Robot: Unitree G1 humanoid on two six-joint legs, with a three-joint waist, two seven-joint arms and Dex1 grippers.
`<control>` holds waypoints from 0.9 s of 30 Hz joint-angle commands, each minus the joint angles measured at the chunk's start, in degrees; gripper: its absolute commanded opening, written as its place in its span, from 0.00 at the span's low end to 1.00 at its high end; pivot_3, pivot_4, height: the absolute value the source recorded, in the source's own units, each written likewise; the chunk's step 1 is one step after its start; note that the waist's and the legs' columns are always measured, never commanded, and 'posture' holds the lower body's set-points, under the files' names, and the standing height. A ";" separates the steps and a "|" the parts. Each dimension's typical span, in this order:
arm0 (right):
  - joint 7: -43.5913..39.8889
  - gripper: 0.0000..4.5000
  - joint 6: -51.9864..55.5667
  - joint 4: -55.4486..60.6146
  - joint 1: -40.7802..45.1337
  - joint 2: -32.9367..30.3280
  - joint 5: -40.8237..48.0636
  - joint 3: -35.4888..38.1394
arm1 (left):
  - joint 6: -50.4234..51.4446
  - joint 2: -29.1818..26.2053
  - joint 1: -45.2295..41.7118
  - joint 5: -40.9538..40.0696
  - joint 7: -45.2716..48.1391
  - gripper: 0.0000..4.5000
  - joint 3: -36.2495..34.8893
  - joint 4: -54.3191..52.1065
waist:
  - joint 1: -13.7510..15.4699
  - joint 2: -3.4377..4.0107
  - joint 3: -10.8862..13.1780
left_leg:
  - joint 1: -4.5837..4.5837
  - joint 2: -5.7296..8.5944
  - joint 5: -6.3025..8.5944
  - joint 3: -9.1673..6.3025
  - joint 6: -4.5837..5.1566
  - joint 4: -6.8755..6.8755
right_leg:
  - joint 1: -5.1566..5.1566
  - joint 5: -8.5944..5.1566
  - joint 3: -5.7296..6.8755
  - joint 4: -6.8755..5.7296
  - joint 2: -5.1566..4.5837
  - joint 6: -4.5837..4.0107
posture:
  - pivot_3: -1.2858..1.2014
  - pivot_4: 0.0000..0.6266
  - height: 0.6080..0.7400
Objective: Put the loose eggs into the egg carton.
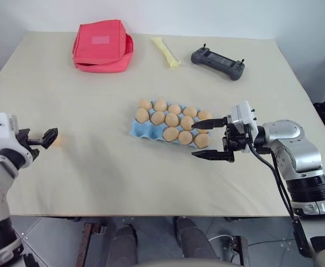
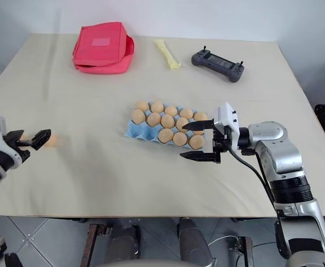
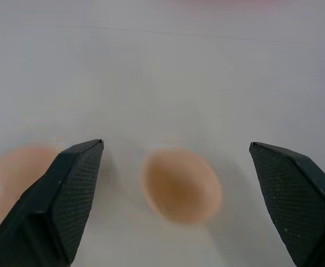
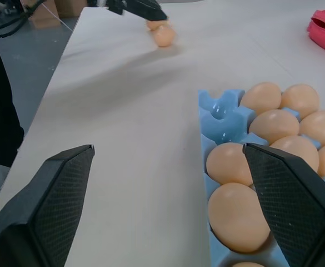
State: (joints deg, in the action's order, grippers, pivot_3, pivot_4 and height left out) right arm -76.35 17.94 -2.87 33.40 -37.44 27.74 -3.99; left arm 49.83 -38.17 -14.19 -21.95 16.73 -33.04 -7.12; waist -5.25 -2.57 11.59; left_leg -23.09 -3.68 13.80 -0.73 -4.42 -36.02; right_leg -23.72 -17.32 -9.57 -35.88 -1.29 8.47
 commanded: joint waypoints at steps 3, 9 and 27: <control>0.96 1.00 0.89 3.20 -0.92 -1.46 0.74 2.19 | -4.54 -1.43 -2.65 2.45 1.54 1.00 4.35 6.94 | 0.09 0.00 0.00 | -0.01 0.00 0.05 0.00 -0.04 0.07 | -0.02 -0.04 0.01 0.00 0.00 -0.01 | 0.52 0.24 1.00; 1.84 1.00 1.79 4.51 -1.66 -2.40 0.97 3.00 | -6.18 -0.74 -3.92 2.99 2.80 0.91 7.94 11.22 | 0.47 0.00 0.00 | -0.07 -0.01 0.09 0.00 -0.08 0.06 | -0.07 -0.09 0.03 0.00 -0.01 -0.01 | 0.52 0.24 1.00; 4.00 1.00 2.65 7.81 -4.60 -3.91 1.69 5.65 | -8.34 5.28 -18.16 -3.05 11.28 0.47 19.44 3.49 | 1.70 0.00 0.00 | -0.09 0.01 0.08 -0.02 -0.08 -0.10 | 0.02 -0.03 0.04 -0.01 -0.02 0.10 | 0.52 0.24 1.00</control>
State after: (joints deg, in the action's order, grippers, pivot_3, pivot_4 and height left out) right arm -72.80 20.33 2.70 29.40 -40.18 28.17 -1.06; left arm 42.09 -33.34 -31.21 -23.97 25.99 -15.65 -1.85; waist -3.55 -2.57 11.59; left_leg -23.18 -3.67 13.88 -0.74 -4.50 -36.11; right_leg -23.69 -17.35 -9.53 -35.87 -1.30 8.57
